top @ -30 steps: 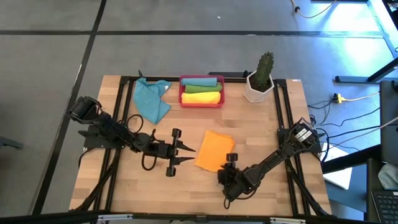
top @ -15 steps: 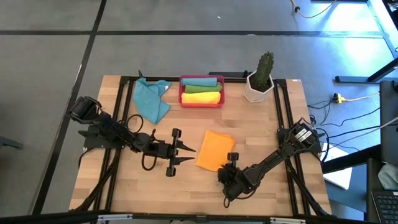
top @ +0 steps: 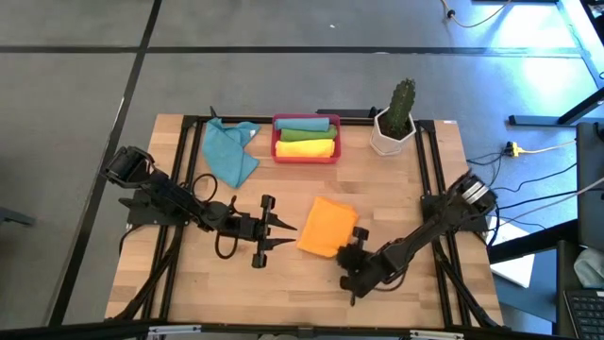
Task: Roll microfiber towels into tight, uniform cylinder then place into a basket
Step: Roll the orange towel
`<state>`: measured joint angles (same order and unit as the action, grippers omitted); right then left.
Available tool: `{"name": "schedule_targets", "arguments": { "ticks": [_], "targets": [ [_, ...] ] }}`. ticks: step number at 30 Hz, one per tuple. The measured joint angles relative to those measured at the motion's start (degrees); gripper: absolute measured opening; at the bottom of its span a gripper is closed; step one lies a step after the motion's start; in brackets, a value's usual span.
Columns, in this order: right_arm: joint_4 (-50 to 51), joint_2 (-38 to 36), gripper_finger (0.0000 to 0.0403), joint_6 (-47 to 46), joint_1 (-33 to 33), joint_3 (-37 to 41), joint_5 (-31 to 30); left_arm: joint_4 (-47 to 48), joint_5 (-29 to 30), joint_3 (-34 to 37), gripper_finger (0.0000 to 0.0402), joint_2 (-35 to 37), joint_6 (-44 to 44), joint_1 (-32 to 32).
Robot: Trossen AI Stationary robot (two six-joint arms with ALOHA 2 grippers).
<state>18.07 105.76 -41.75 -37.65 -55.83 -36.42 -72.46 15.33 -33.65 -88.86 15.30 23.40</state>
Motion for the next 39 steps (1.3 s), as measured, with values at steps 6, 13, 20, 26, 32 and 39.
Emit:
{"name": "schedule_targets", "arguments": {
  "ticks": [6, 13, 20, 26, 32, 39],
  "targets": [
    [-20.1, -7.69, 0.0011, -2.1, 0.0, 14.13, 0.57, 0.44, 0.0, 0.0, 0.0105, 0.0, -0.09, 0.02],
    [-37.58, -10.47, 0.0011, -9.63, -0.02, 26.73, 0.61, 1.01, 0.0, 0.0, 0.0105, 0.02, -0.11, 0.02],
    [-49.07, -10.49, 0.0018, -13.51, 0.04, 32.34, 0.34, 10.66, 1.06, -0.04, 0.0105, 0.07, 7.32, 0.0],
    [-52.38, -10.49, 0.0016, -13.5, 0.39, 33.24, 0.08, 34.86, 7.08, -5.64, 0.0106, -0.38, 10.54, -0.1],
    [-53.21, -10.49, 0.0018, -13.44, 0.42, 33.24, 0.04, 52.17, 7.53, -13.44, 0.0118, -6.32, 7.26, 1.12],
    [-53.12, -10.49, 0.0018, -13.45, 0.42, 33.24, 0.04, 53.18, 11.4, -15.86, 0.0187, -13.63, 5.84, 4.0]
  ]
}}
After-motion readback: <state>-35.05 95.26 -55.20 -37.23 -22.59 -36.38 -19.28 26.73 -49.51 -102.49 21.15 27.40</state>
